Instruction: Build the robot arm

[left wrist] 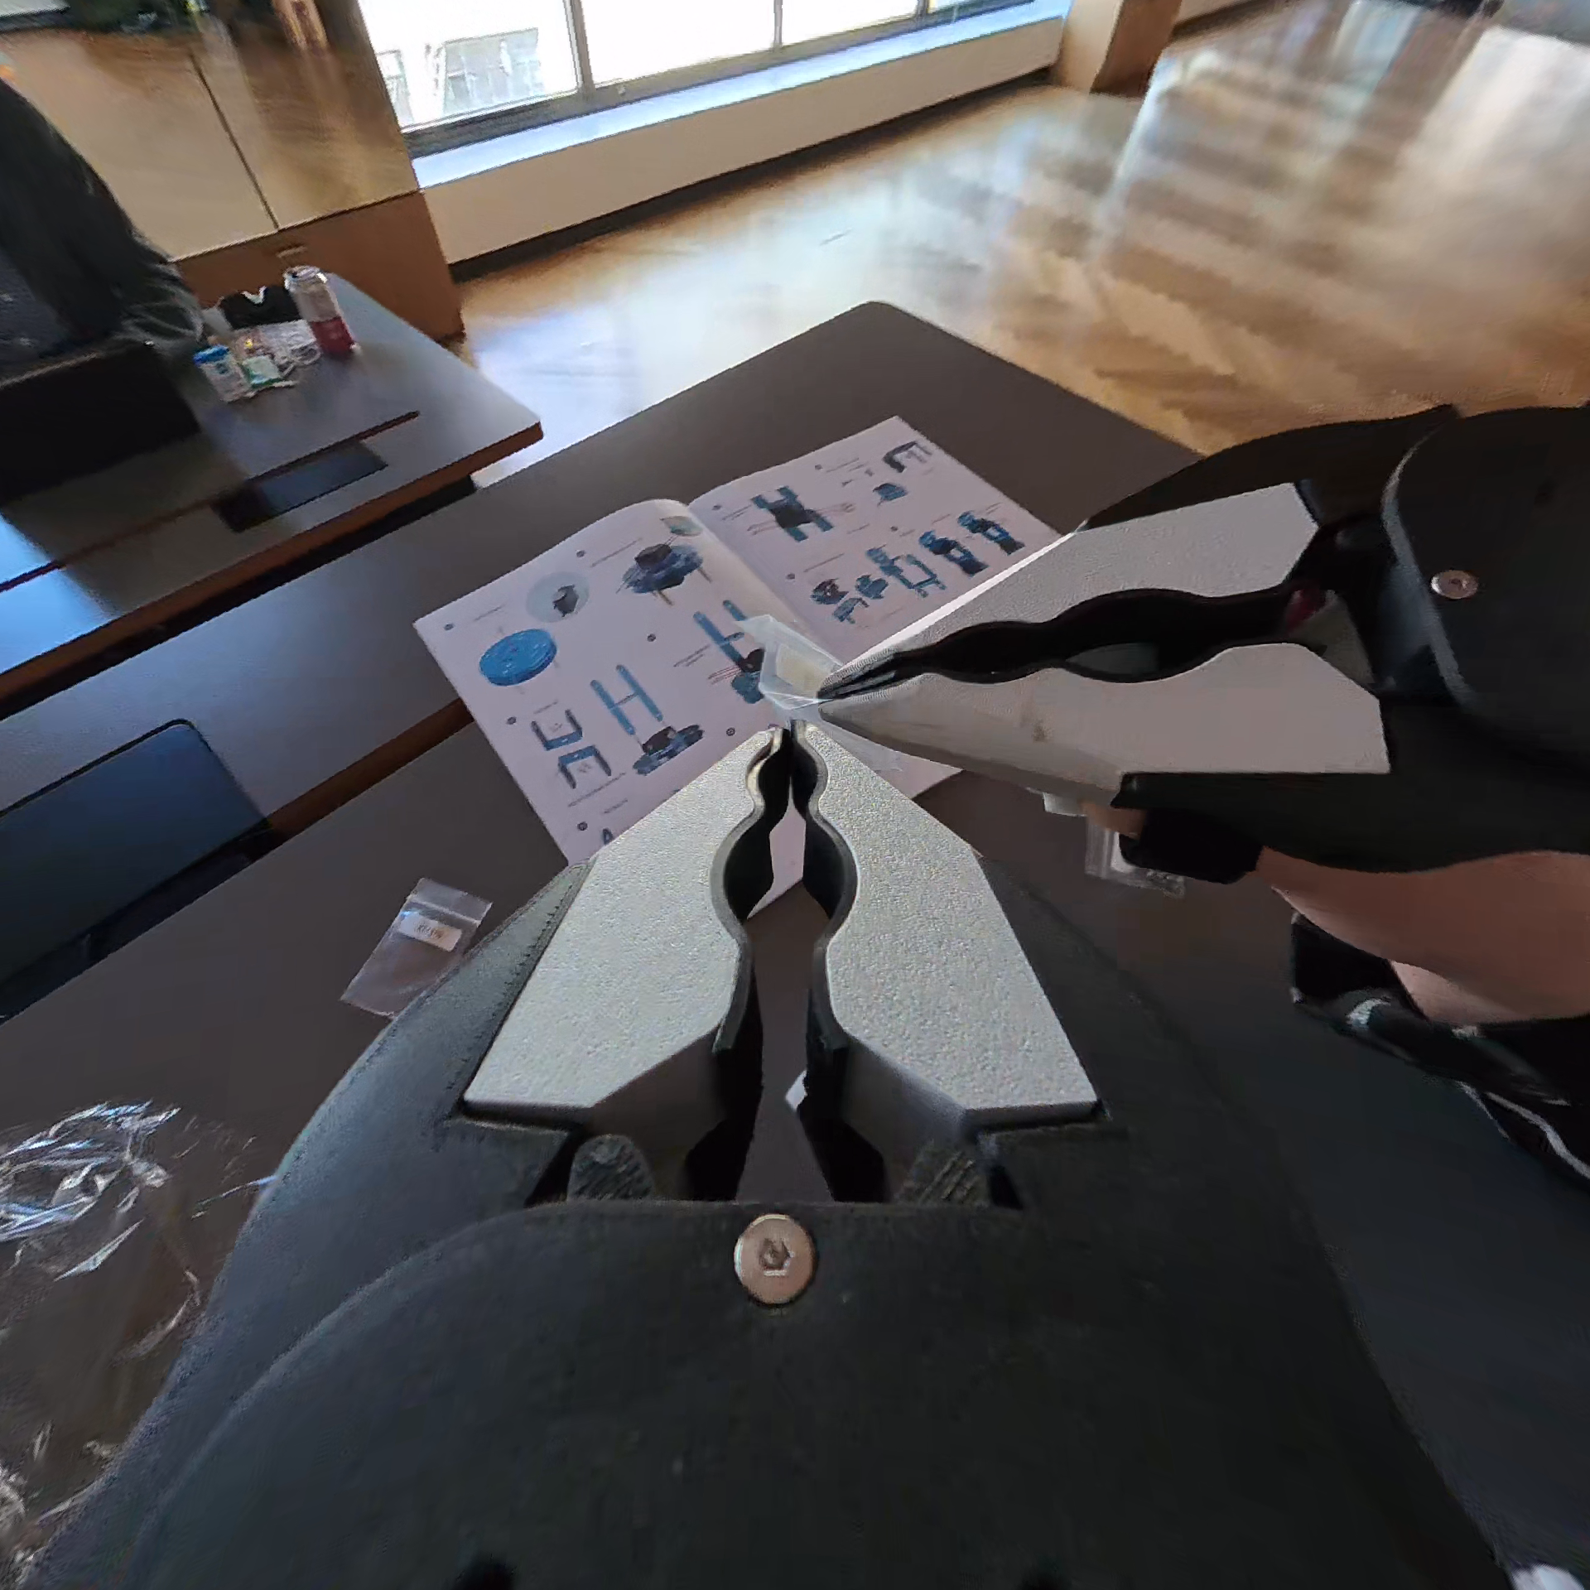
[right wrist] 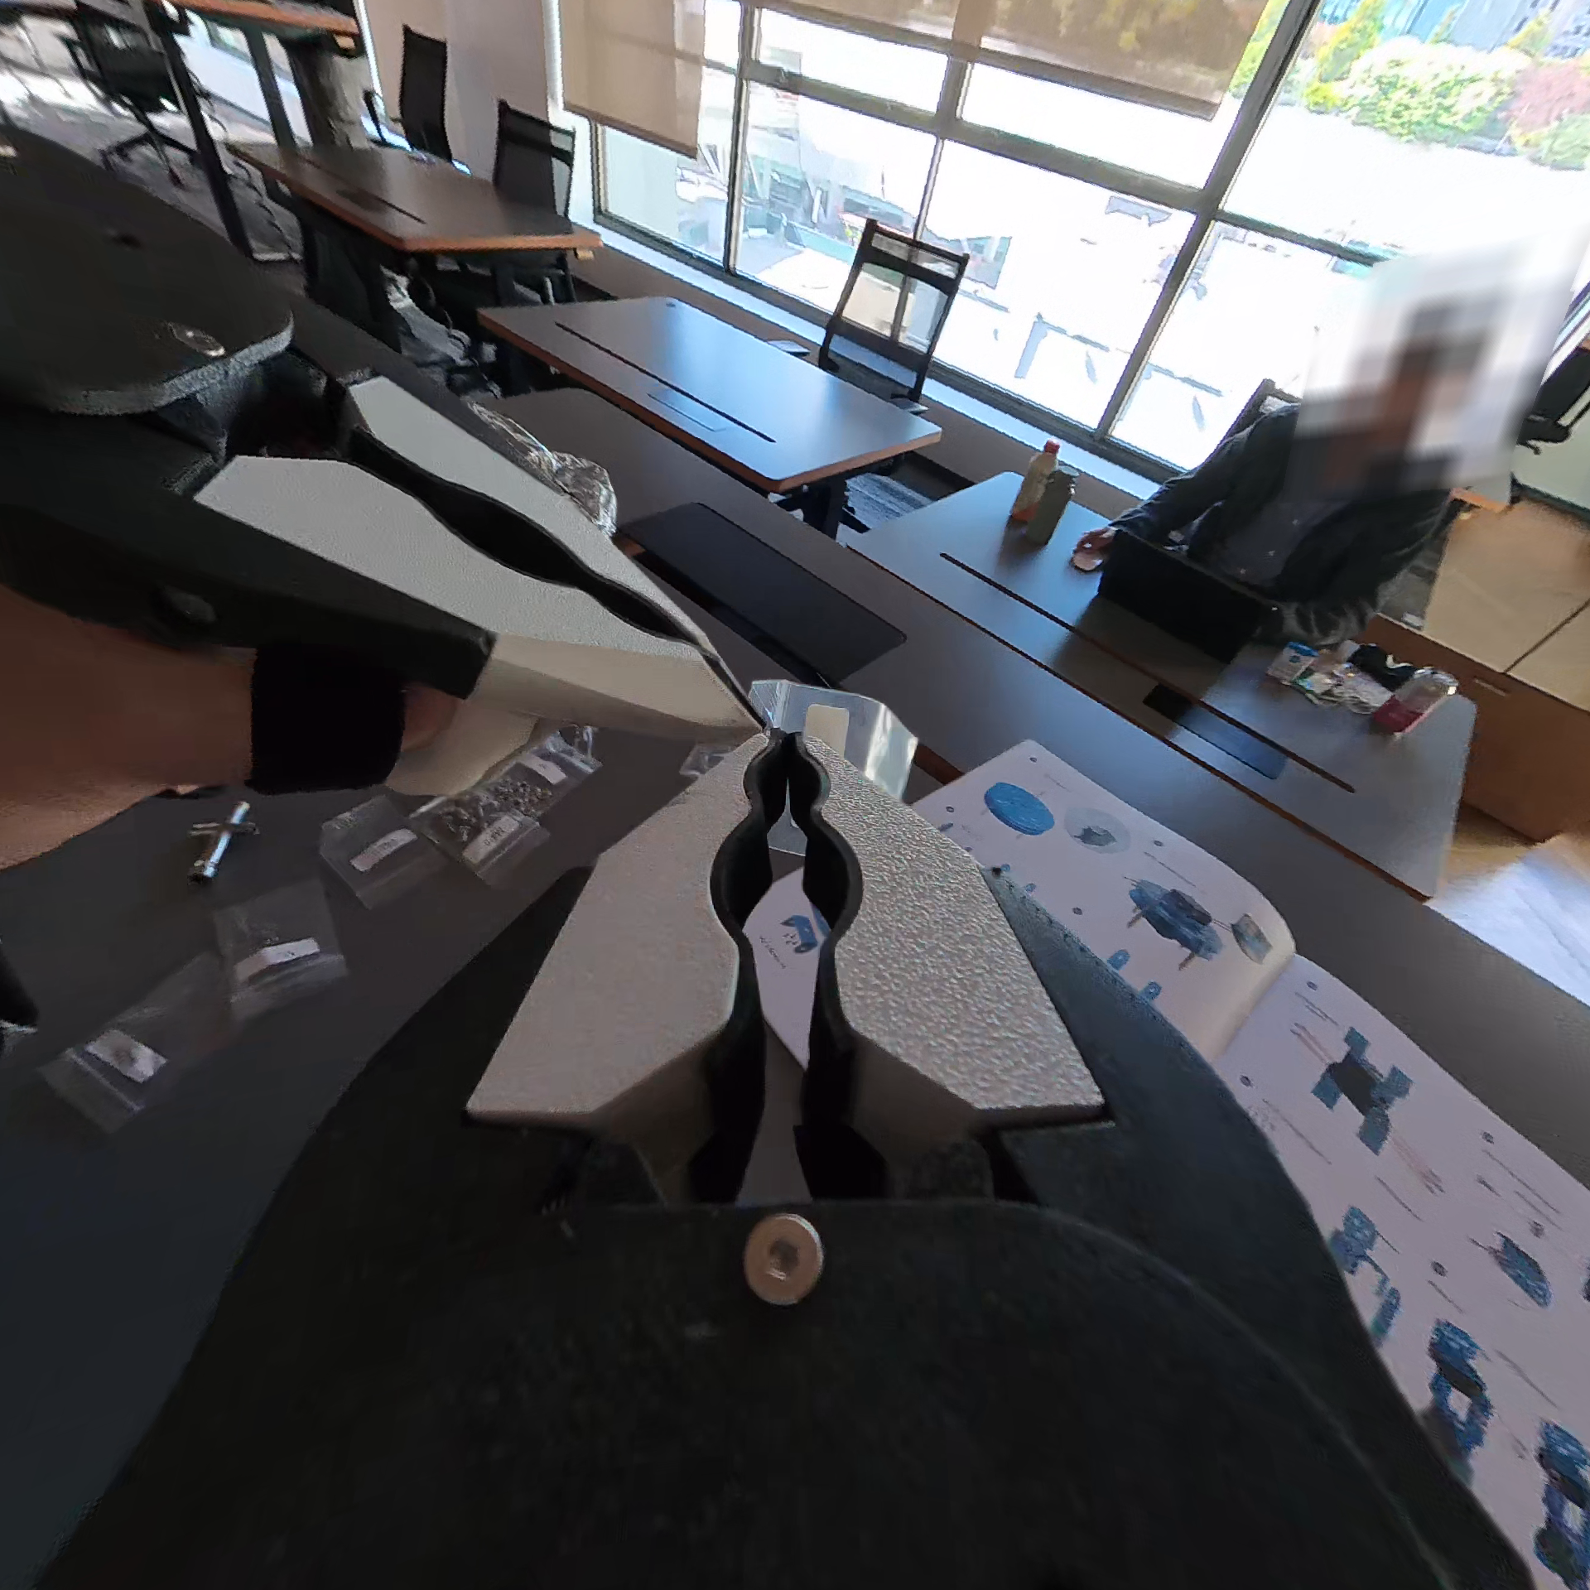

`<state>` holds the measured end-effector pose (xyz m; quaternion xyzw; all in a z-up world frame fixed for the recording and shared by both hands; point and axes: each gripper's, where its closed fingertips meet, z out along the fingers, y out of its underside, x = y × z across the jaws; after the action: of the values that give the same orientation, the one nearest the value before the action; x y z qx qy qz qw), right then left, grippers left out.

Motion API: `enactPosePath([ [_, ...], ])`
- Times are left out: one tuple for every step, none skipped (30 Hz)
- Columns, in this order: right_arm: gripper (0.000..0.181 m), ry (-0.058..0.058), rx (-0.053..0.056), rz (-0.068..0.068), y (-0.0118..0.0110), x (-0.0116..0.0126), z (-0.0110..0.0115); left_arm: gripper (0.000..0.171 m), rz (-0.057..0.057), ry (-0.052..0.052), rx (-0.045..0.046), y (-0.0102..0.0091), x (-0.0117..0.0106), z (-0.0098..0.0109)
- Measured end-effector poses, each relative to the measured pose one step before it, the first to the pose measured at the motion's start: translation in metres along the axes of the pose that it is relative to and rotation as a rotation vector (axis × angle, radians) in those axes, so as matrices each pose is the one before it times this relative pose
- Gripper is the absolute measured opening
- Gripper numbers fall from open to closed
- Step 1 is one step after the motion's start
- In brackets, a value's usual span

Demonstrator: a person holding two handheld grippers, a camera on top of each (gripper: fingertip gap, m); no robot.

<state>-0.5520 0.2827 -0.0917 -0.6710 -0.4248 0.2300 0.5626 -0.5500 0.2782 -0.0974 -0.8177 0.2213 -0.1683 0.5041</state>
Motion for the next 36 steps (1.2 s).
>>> enactPosePath([
  [0.000,0.0110,-0.0134,-0.0160,0.00202,0.00024,0.00102,0.000,-0.0017,-0.0074,-0.01173,0.00188,-0.00043,0.00124],
  [0.000,0.0087,-0.0078,-0.0069,0.00140,0.00059,0.00087,0.000,-0.0023,-0.0068,-0.00827,0.00142,-0.00054,0.00093],
  [0.000,0.0338,-0.0085,-0.0035,0.00185,0.00442,0.00026,0.000,-0.0026,-0.0211,-0.01950,0.00308,-0.00260,0.00075],
  [0.000,0.0154,0.0025,-0.0284,-0.00017,0.00263,-0.00035,0.000,0.0135,-0.0144,-0.02168,0.00312,-0.00202,0.00060],
  [0.000,-0.0027,0.0005,0.0109,-0.00005,0.00009,-0.00009,0.000,-0.0084,0.0019,0.00063,0.00009,0.00031,0.00031],
  [0.000,-0.0029,0.0035,0.0043,-0.00087,-0.00037,-0.00035,0.000,0.0014,-0.0014,-0.00060,-0.00020,0.00037,0.00010],
  [0.000,0.0077,-0.0021,-0.0103,0.00000,0.00062,-0.00011,0.000,0.0045,-0.0036,0.00953,-0.00181,0.00020,-0.00068],
  [0.000,0.0037,-0.0035,-0.0032,0.00035,0.00043,-0.00002,0.000,-0.0033,0.0052,0.00374,-0.00070,0.00139,-0.00022],
  [0.000,-0.0036,-0.0076,0.0009,0.00121,0.00029,0.00047,0.000,-0.0019,0.0206,-0.00442,0.00075,0.00299,0.00065],
  [0.000,-0.0136,-0.0058,0.0139,0.00146,0.00061,0.00030,0.000,0.0030,0.0501,0.00225,-0.00024,0.00667,0.00089],
  [0.000,-0.0232,0.0033,0.0292,-0.00024,0.00069,-0.00107,0.000,-0.0017,0.0453,0.01315,-0.00191,0.00507,0.00007],
  [0.000,-0.0297,0.0080,0.0312,-0.00211,0.00029,-0.00273,0.002,0.0080,0.0222,0.02913,-0.00475,0.00147,-0.00195],
  [0.000,-0.0331,0.0105,0.0400,-0.00315,0.00022,-0.00395,0.014,0.0293,0.0202,0.04189,-0.00718,0.00251,-0.00342],
  [0.000,-0.0325,0.0143,0.0438,-0.00416,0.00066,-0.00504,0.034,0.0456,0.0094,0.03722,-0.00714,0.00283,-0.00375],
  [0.000,-0.0306,0.0193,0.0418,-0.00512,0.00069,-0.00554,0.046,0.0661,-0.0083,0.02525,-0.00577,0.00233,-0.00345],
  [0.000,-0.0309,0.0183,0.0435,-0.00507,0.00017,-0.00561,0.058,0.0839,-0.0272,0.02693,-0.00564,0.00175,-0.00250],
  [0.000,-0.0315,0.0130,0.0392,-0.00414,-0.00057,-0.00519,0.065,0.0887,-0.0387,0.03482,-0.00653,0.00164,-0.00156],
  [0.000,-0.0270,0.0116,0.0338,-0.00371,-0.00069,-0.00464,0.069,0.0891,-0.0334,0.03959,-0.00765,0.00324,-0.00060],
  [0.000,-0.0227,0.0071,0.0282,-0.00279,-0.00066,-0.00399,0.070,0.0786,-0.0160,0.03365,-0.00646,0.00660,0.00068],
  [0.000,-0.0222,0.0011,0.0245,-0.00176,-0.00096,-0.00322,0.071,0.0603,-0.0053,0.01569,-0.00380,0.00764,0.00218],
  [0.000,-0.0230,-0.0021,0.0200,-0.00091,-0.00176,-0.00245,0.073,0.0410,-0.0086,-0.00555,-0.00104,0.00524,0.00332],
  [0.000,-0.0240,-0.0016,0.0199,-0.00057,-0.00232,-0.00182,0.073,0.0249,-0.0081,-0.00897,0.00061,0.00364,0.00348],
  [0.000,-0.0263,-0.0055,0.0194,0.00019,-0.00289,-0.00104,0.073,0.0072,-0.0091,-0.00989,0.00174,0.00120,0.00326],
  [0.000,-0.0264,-0.0041,0.0178,0.00036,-0.00306,-0.00052,0.071,-0.0003,-0.0027,0.00060,0.00075,0.00102,0.00228],
  [0.000,-0.0232,-0.0015,0.0178,0.00027,-0.00236,-0.00015,0.067,-0.0027,-0.0014,0.01305,-0.00073,0.00065,0.00114],
  [0.000,-0.0158,-0.0032,0.0134,0.00059,-0.00117,-0.00002,0.062,-0.0007,-0.0163,0.01200,-0.00082,-0.00195,0.00035],
  [0.000,-0.0090,-0.0028,0.0084,0.00054,-0.00015,-0.00010,0.056,0.0090,-0.0174,0.00808,-0.00019,-0.00224,-0.00034],
  [0.000,-0.0004,0.0013,0.0048,-0.00019,0.00092,-0.00067,0.049,0.0144,-0.0052,0.00161,0.00049,-0.00060,-0.00066],
  [0.000,-0.0049,0.0014,0.0048,-0.00035,0.00013,-0.00073,0.048,0.0101,-0.0094,-0.00712,0.00146,-0.00169,-0.00030],
  [0.000,-0.0120,0.0011,0.0109,-0.00026,-0.00098,-0.00056,0.047,0.0058,0.0011,-0.00151,0.00030,0.00006,-0.00042],
  [0.000,-0.0103,-0.0008,0.0092,0.00011,-0.00096,-0.00006,0.043,0.0062,0.0098,0.00683,-0.00114,0.00200,-0.00051],
  [0.000,-0.0015,0.0007,0.0040,-0.00004,0.00024,-0.00006,0.041,0.0110,-0.0004,0.00643,-0.00131,0.00091,-0.00043],
  [0.000,0.0048,-0.0042,-0.0001,0.00050,0.00124,-0.00046,0.041,0.0181,-0.0046,-0.00062,-0.00017,0.00060,-0.00002],
  [0.000,0.0024,-0.0102,0.0002,0.00143,0.00086,-0.00016,0.041,0.0159,-0.0007,-0.00548,0.00076,0.00093,0.00018],
  [0.000,0.0039,-0.0050,0.0003,0.00075,0.00119,-0.00027,0.040,0.0061,0.0026,-0.00221,0.00033,0.00088,0.00004],
  [0.000,0.0060,-0.0025,-0.0020,0.00027,0.00156,-0.00044,0.038,-0.0022,0.0047,-0.00225,0.00026,0.00053,-0.00007],
])
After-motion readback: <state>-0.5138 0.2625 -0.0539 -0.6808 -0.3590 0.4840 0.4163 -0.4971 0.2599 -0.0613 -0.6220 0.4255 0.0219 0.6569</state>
